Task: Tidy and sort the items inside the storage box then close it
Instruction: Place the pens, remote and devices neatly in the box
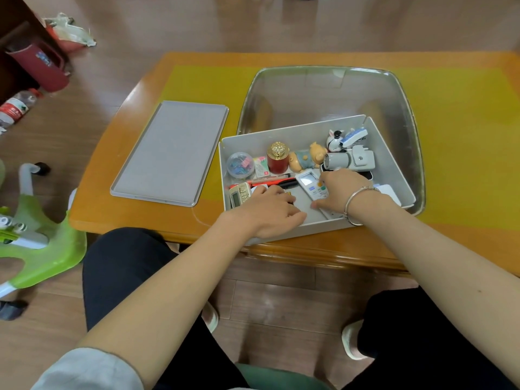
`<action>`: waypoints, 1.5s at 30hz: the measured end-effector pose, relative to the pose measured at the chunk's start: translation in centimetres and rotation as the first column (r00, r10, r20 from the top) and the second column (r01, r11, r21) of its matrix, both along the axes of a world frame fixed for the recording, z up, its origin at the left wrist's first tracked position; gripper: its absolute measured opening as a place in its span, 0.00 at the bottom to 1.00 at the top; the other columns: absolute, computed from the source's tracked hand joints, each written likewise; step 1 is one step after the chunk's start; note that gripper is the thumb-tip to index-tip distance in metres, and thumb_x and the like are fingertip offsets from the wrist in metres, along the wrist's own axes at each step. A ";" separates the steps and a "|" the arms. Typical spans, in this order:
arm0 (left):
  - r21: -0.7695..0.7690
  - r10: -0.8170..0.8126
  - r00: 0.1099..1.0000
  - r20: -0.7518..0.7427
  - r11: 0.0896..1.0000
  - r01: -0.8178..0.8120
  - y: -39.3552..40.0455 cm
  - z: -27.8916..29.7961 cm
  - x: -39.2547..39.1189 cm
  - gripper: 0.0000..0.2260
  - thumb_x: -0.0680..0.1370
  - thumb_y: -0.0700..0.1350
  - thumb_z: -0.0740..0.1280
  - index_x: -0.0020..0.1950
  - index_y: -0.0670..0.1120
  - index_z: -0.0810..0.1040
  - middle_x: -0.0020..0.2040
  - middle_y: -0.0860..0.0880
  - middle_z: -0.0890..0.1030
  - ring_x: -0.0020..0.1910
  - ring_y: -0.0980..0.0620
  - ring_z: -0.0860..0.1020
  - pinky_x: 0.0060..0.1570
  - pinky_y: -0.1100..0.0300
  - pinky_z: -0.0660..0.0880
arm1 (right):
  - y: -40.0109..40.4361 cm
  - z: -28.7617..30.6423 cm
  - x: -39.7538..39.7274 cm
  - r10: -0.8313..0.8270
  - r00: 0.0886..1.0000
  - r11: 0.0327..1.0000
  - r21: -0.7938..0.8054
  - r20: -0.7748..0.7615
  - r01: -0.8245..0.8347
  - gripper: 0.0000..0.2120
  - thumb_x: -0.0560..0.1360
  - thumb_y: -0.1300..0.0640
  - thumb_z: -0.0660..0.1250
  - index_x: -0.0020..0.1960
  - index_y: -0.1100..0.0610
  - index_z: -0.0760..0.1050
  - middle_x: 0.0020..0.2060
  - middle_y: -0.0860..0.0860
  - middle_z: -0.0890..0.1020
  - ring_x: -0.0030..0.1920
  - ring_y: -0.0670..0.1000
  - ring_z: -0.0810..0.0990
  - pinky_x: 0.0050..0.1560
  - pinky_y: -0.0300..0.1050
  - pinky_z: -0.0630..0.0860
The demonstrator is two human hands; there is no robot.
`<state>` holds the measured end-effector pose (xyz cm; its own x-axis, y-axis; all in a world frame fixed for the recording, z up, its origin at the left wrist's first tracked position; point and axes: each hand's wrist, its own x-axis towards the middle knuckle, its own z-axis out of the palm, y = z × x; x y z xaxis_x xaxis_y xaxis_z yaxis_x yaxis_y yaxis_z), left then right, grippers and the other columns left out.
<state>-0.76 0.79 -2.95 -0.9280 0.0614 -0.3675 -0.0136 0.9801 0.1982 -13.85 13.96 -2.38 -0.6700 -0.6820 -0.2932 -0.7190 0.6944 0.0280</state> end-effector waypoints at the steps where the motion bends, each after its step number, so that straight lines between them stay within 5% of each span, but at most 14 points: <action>1: 0.016 0.036 0.997 -0.071 0.999 -0.035 -0.2 0.1 0.2 0.24 0.81 0.60 0.45 0.65 0.58 0.76 0.72 0.51 0.69 0.70 0.49 0.61 0.64 0.49 0.56 | 0.0 0.0 0.1 -0.004 1.000 1.000 -0.009 -0.009 0.004 0.27 0.70 0.37 0.66 0.60 0.55 0.71 0.53 0.55 0.78 0.51 0.55 0.77 0.46 0.47 0.74; 6: -0.028 0.247 0.885 -0.396 0.960 -0.280 -3.5 0.7 2.1 0.17 0.80 0.56 0.58 0.67 0.54 0.74 0.66 0.52 0.74 0.67 0.49 0.65 0.63 0.50 0.61 | -0.4 -0.3 0.9 -0.063 0.996 0.995 -0.081 -0.058 0.058 0.23 0.74 0.43 0.65 0.59 0.58 0.69 0.52 0.57 0.78 0.52 0.57 0.78 0.42 0.45 0.70; 12: -0.047 0.334 0.839 -0.431 0.920 -0.390 -5.2 0.9 2.8 0.18 0.79 0.54 0.63 0.67 0.52 0.74 0.67 0.51 0.74 0.66 0.48 0.65 0.63 0.51 0.59 | -1.6 -1.1 1.5 -0.173 0.984 0.974 -0.155 -0.035 0.166 0.19 0.74 0.48 0.66 0.58 0.60 0.69 0.50 0.57 0.79 0.50 0.58 0.79 0.39 0.45 0.68; 16: -0.131 0.310 0.880 -0.360 0.917 -0.377 -5.4 0.9 2.7 0.19 0.78 0.58 0.62 0.67 0.54 0.73 0.65 0.50 0.75 0.67 0.47 0.65 0.64 0.50 0.56 | -2.0 -1.4 1.4 -0.222 0.974 0.962 -0.172 -0.041 0.212 0.19 0.75 0.50 0.65 0.59 0.61 0.69 0.51 0.57 0.80 0.51 0.58 0.79 0.39 0.45 0.68; 22: -0.129 0.313 0.905 -0.289 0.924 -0.361 -6.0 1.1 3.1 0.21 0.77 0.59 0.64 0.69 0.56 0.71 0.66 0.50 0.75 0.69 0.48 0.63 0.65 0.48 0.54 | -1.2 -1.0 1.4 -0.153 0.980 0.985 -0.104 -0.130 0.140 0.29 0.70 0.37 0.66 0.60 0.57 0.68 0.49 0.54 0.79 0.49 0.55 0.79 0.36 0.44 0.68; 35: -0.183 0.323 0.940 -0.110 0.923 -0.338 -7.1 1.9 1.7 0.24 0.72 0.64 0.68 0.64 0.54 0.72 0.61 0.49 0.75 0.65 0.48 0.64 0.62 0.50 0.59 | -2.4 -1.8 1.5 -0.249 0.968 0.955 -0.170 -0.019 0.242 0.22 0.75 0.48 0.66 0.61 0.62 0.67 0.51 0.58 0.80 0.51 0.58 0.79 0.39 0.45 0.69; 41: -0.171 0.303 0.949 -0.089 0.934 -0.315 -7.7 2.1 1.2 0.23 0.72 0.63 0.69 0.63 0.55 0.74 0.58 0.50 0.76 0.64 0.49 0.64 0.62 0.50 0.57 | -2.6 -1.1 1.4 -0.185 0.981 0.981 -0.069 -0.057 0.181 0.19 0.76 0.44 0.62 0.57 0.59 0.72 0.49 0.56 0.80 0.48 0.56 0.78 0.37 0.44 0.68; 45: -0.138 0.292 0.954 -0.063 0.944 -0.298 -8.3 2.8 0.8 0.20 0.70 0.64 0.70 0.57 0.56 0.74 0.53 0.53 0.74 0.61 0.50 0.64 0.62 0.48 0.57 | -2.0 -0.5 1.7 -0.140 0.988 0.971 -0.207 -0.068 0.123 0.19 0.77 0.42 0.60 0.55 0.57 0.73 0.46 0.56 0.80 0.47 0.57 0.79 0.37 0.45 0.68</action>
